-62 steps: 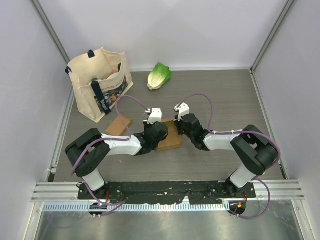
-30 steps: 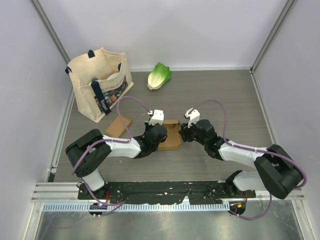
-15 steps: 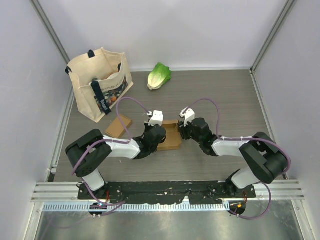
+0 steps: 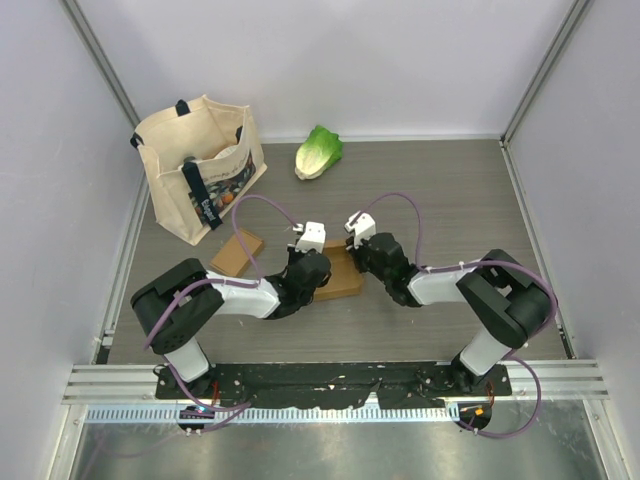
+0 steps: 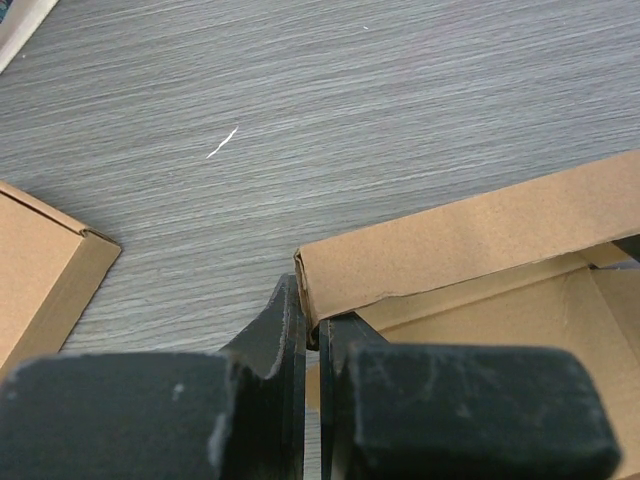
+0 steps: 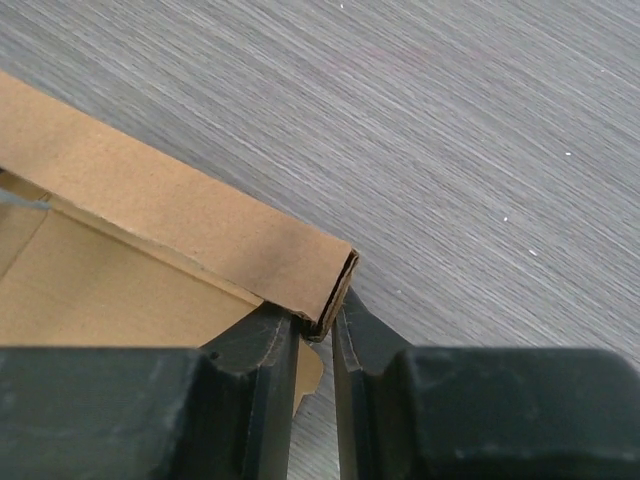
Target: Fold the paper box
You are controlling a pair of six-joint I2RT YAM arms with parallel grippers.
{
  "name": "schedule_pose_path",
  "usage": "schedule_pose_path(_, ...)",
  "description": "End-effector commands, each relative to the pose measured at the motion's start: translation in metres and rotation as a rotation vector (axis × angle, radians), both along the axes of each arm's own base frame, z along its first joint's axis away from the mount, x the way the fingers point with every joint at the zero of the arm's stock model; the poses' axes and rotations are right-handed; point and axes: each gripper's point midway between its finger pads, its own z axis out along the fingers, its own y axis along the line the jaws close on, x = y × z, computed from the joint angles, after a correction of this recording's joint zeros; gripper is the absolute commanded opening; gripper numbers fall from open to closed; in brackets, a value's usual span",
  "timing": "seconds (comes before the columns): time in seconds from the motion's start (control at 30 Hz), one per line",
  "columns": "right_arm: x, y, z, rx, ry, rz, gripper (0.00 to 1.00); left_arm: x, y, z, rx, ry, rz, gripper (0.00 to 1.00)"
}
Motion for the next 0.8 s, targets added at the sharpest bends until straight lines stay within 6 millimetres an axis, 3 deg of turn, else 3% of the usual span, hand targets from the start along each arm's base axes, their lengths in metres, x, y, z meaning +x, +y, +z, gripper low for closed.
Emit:
schedule_pose_path(0.0, 0.015, 0.017, 0.028, 0.031, -0.106, -0.009, 0.19, 0.001, -0.009, 0.01, -0.042, -0.026, -0.027, 0.0)
schedule_pose_path(0.13, 0.021, 0.011, 0.021, -0.008, -0.098, -0.103, 0.01, 0.0, -0.011, 0.01, -0.056, -0.024, -0.023, 0.0)
schedule_pose_path(0.2, 0.026, -0.001, 0.008, -0.08, -0.096, -0.215, 0.01, 0.001, -0.009, 0.012, -0.086, -0.027, 0.006, 0.0)
schedule_pose_path(0.23, 0.031, -0.02, 0.019, -0.143, -0.168, -0.412, 0.0, 0.0, -0.006, 0.01, -0.083, -0.018, 0.022, 0.0)
schedule_pose_path(0.3, 0.031, -0.029, 0.011, -0.196, -0.186, -0.521, 0.01, -0.001, -0.011, 0.012, -0.129, -0.011, 0.024, 0.0)
schedule_pose_path(0.43, 0.03, -0.025, 0.002, -0.211, -0.185, -0.569, 0.0, -0.002, -0.018, 0.011, -0.179, 0.001, 0.028, 0.0)
schedule_pose_path(0.63, 0.022, -0.007, -0.007, -0.144, -0.101, -0.481, 0.01, -0.003, -0.016, 0.007, -0.188, 0.011, 0.05, 0.0)
schedule_pose_path(0.77, 0.01, -0.003, 0.011, -0.054, -0.016, -0.426, 0.37, -0.003, -0.009, 0.006, -0.167, 0.006, 0.077, 0.0)
